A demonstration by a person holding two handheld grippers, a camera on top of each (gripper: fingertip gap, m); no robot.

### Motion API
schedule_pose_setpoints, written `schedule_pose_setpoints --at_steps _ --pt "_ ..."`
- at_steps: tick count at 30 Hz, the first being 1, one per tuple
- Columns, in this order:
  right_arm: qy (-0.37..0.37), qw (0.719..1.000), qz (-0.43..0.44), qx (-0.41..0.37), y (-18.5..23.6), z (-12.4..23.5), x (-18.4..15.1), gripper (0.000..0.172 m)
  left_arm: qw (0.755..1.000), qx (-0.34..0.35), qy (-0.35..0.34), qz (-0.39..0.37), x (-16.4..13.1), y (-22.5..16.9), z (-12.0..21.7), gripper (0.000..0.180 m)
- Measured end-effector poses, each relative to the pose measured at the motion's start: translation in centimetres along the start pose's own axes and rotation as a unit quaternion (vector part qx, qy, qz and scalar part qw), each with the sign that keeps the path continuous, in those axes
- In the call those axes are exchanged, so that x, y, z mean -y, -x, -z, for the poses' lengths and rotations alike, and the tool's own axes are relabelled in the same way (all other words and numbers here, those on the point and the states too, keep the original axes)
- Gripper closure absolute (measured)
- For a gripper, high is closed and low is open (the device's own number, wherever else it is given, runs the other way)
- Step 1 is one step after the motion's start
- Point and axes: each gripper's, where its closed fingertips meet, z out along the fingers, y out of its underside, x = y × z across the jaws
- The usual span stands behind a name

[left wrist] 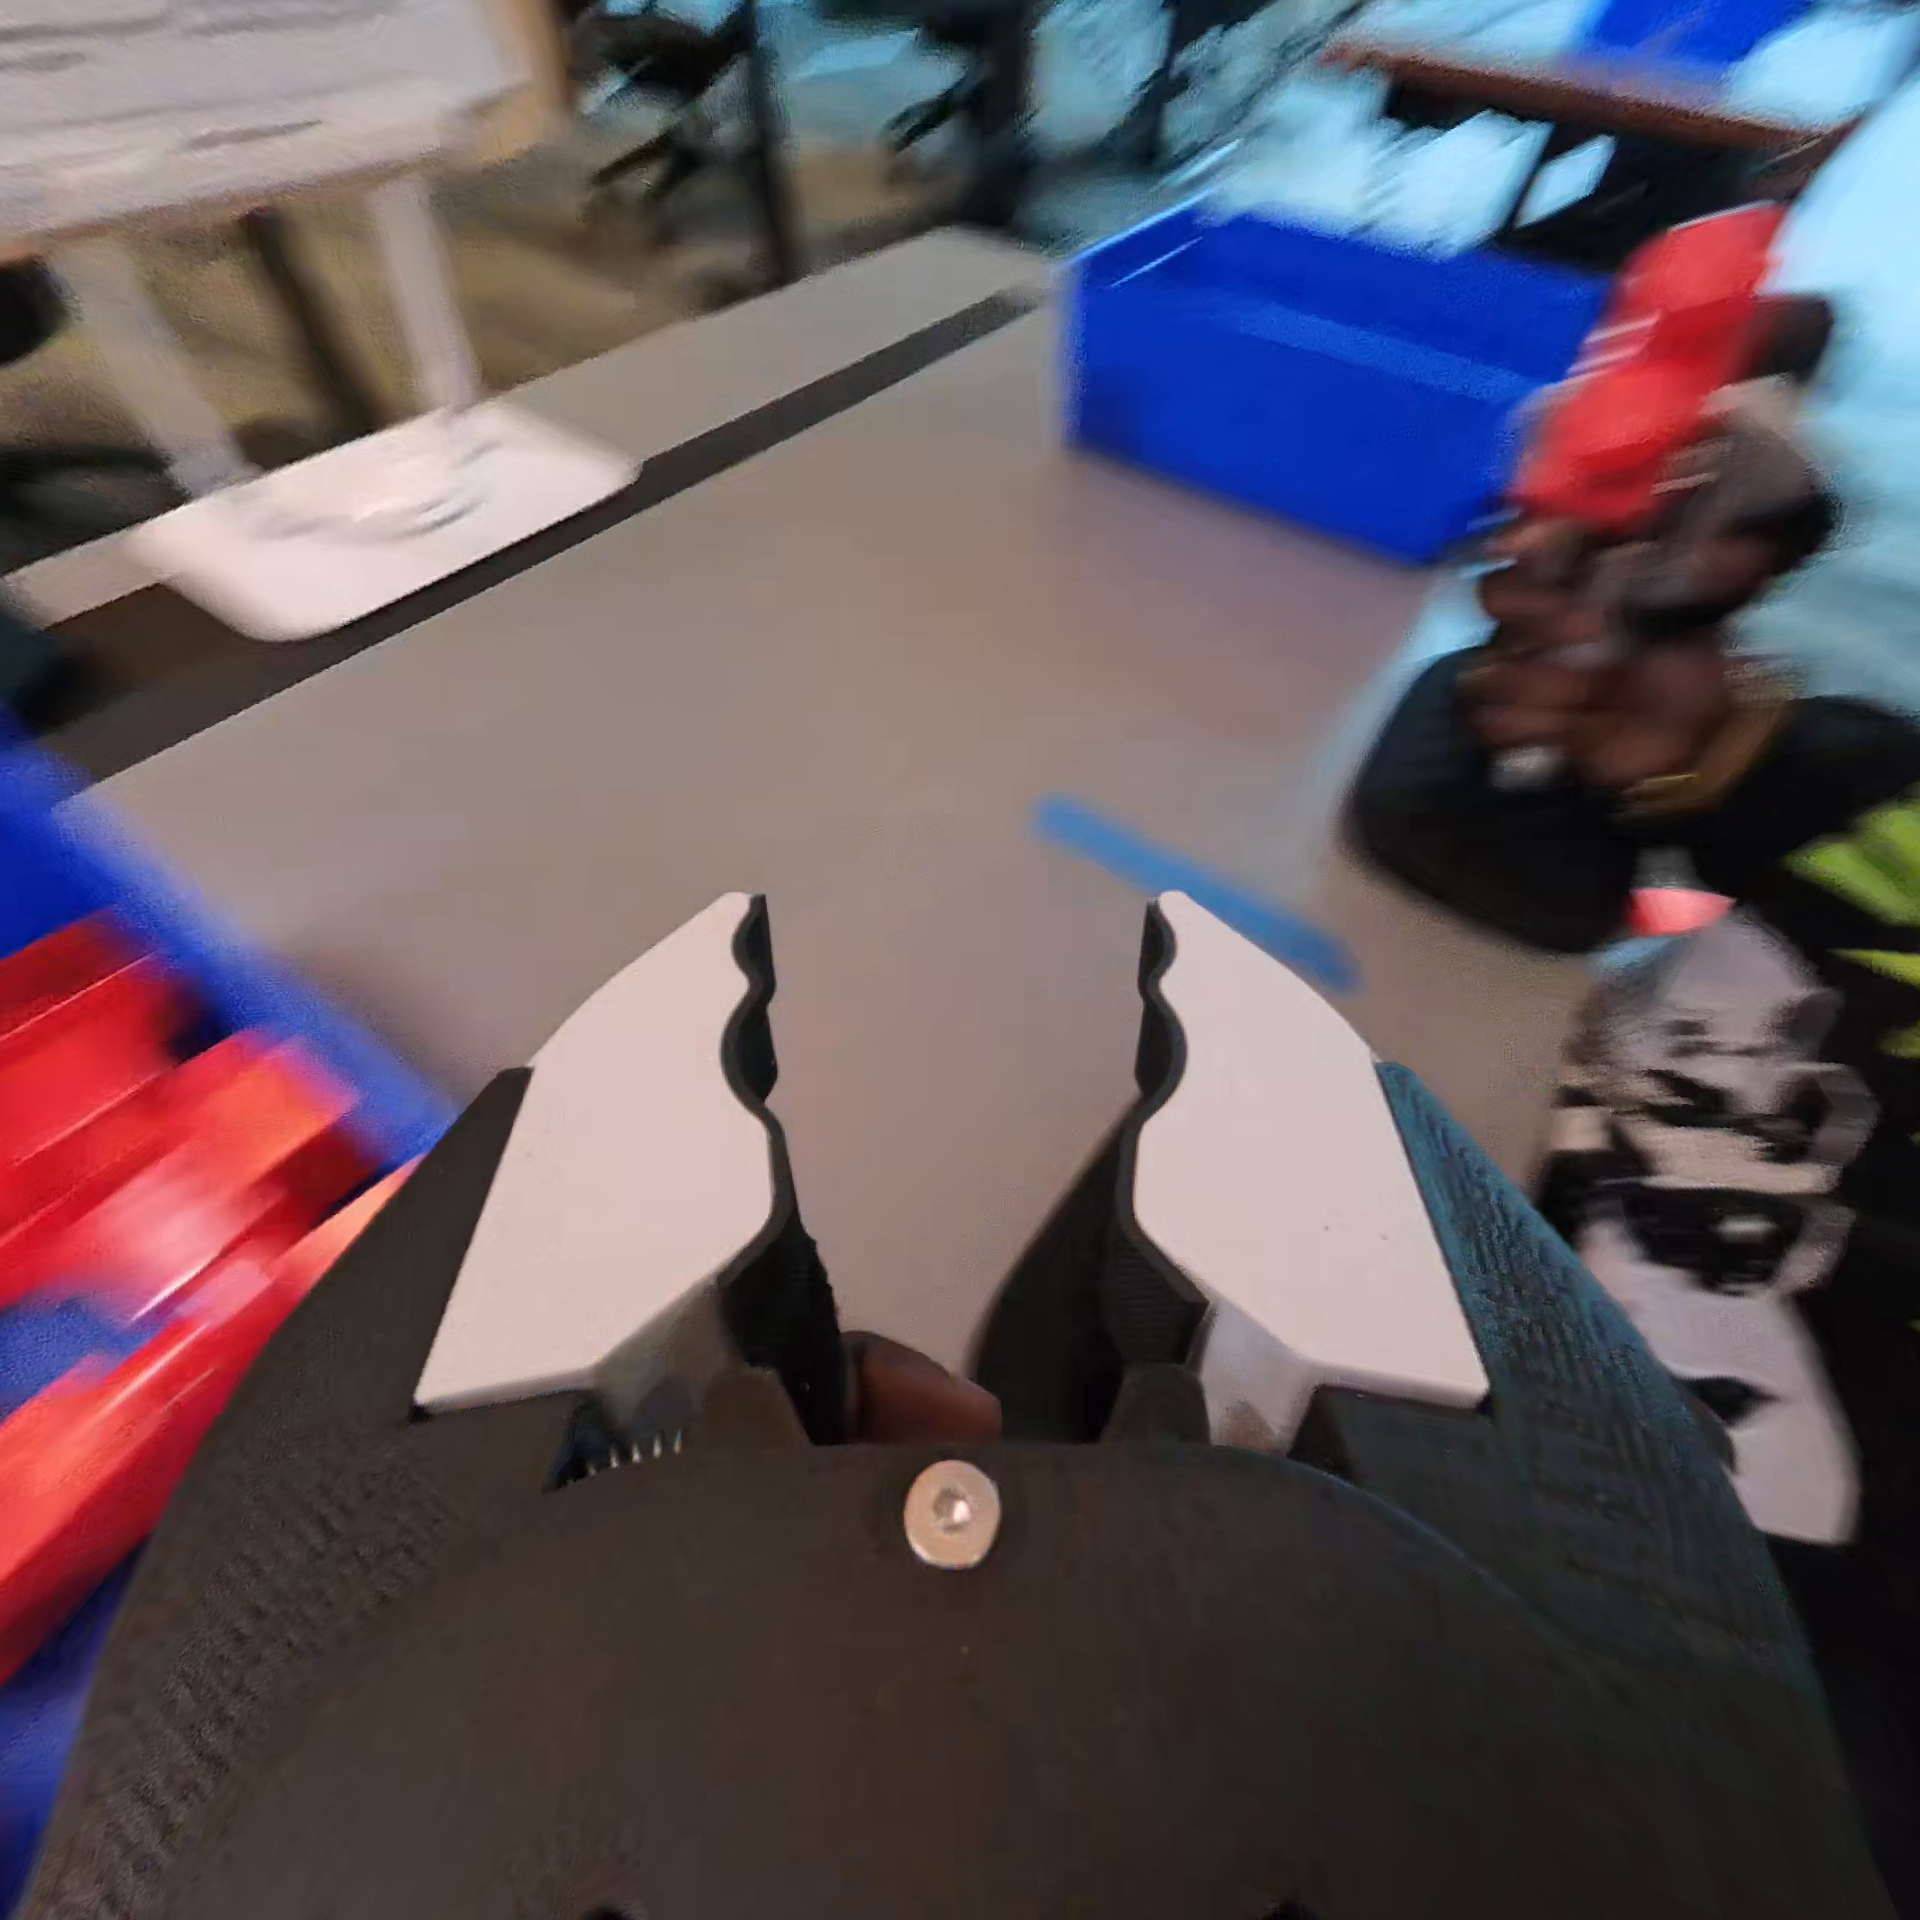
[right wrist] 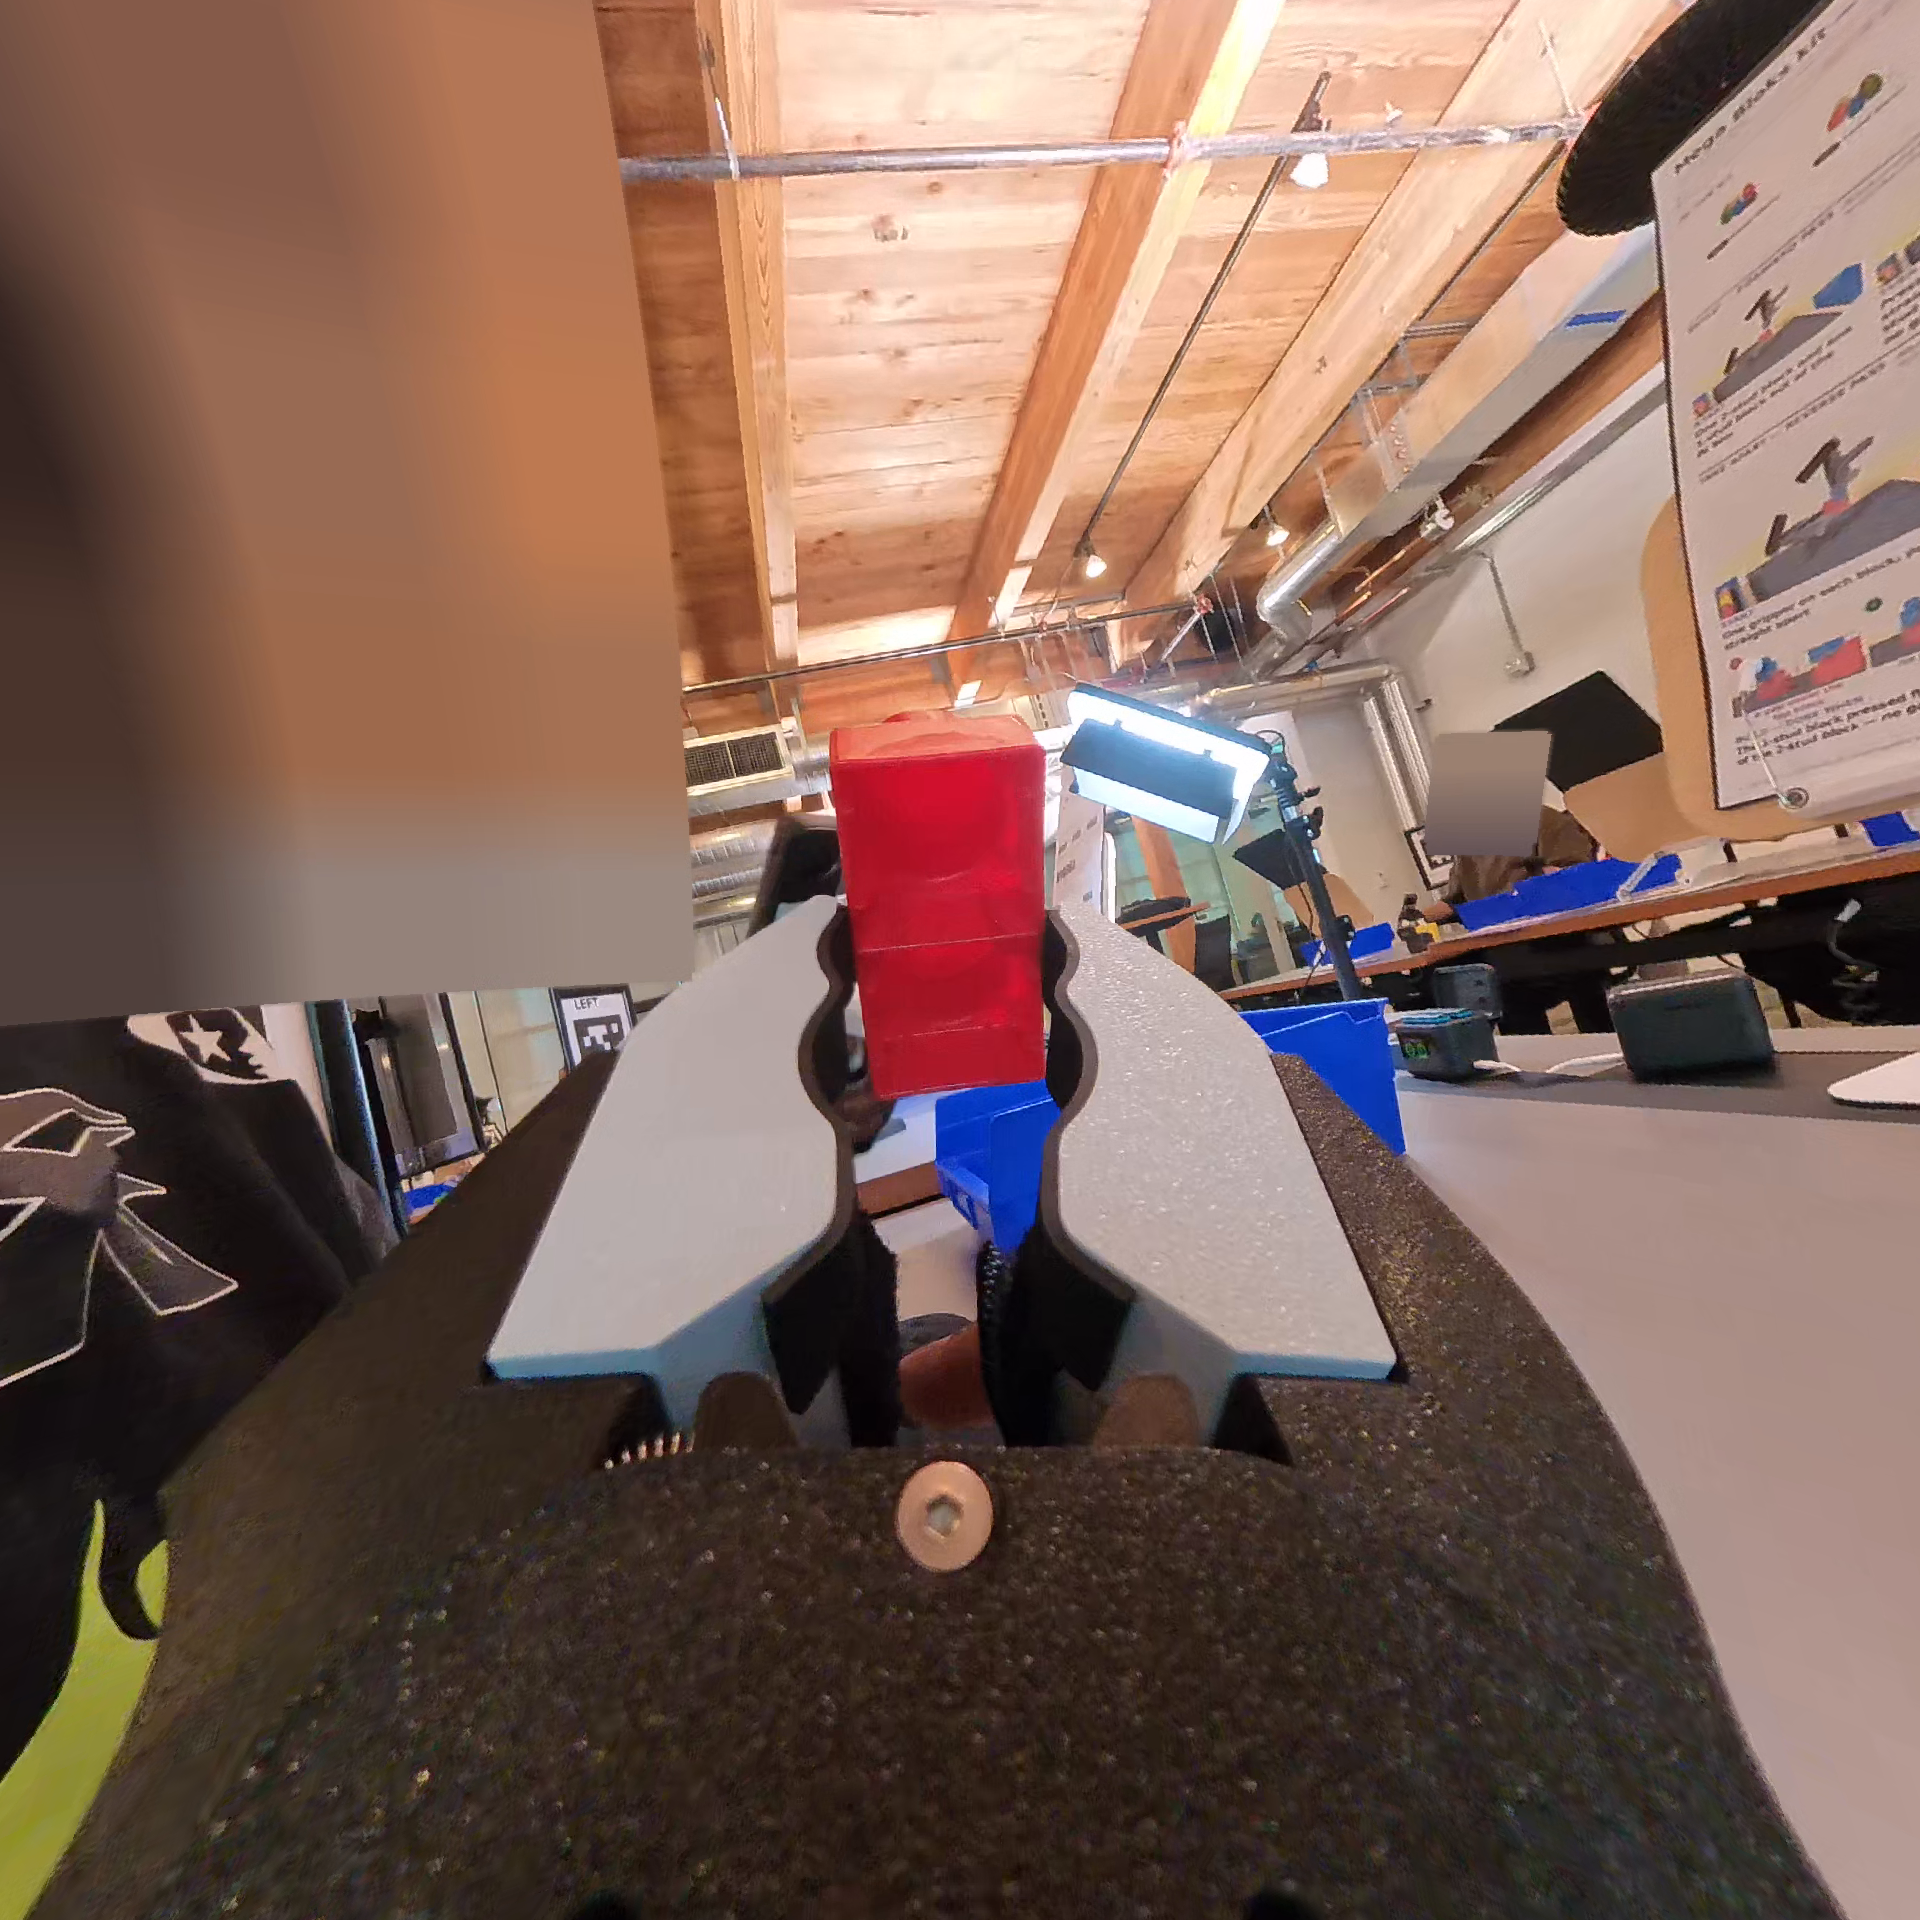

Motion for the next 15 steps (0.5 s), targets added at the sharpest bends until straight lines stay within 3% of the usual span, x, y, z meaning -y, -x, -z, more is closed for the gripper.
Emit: schedule_pose_setpoints --at_steps 3,5,9,15 --pt "0.01 1.0 0.004 0.005 0.1 -0.2 -0.4 0.137 0.981 0.161 0.105 0.029 -2.4 10.2 4.3 0.113" --pt "0.013 1.0 0.005 0.01 0.2 -0.3 -0.6 0.137 0.959 0.217 0.181 0.032 -4.2 15.5 6.2 0.113" --pt "0.02 1.0 0.003 0.014 0.4 -0.2 -0.8 0.137 0.926 0.193 0.325 0.02 -8.0 21.8 7.1 0.114" --pt "0.023 1.0 0.003 0.02 0.6 -0.3 -1.0 0.137 0.886 0.208 0.414 0.016 -11.0 28.2 6.3 0.137"
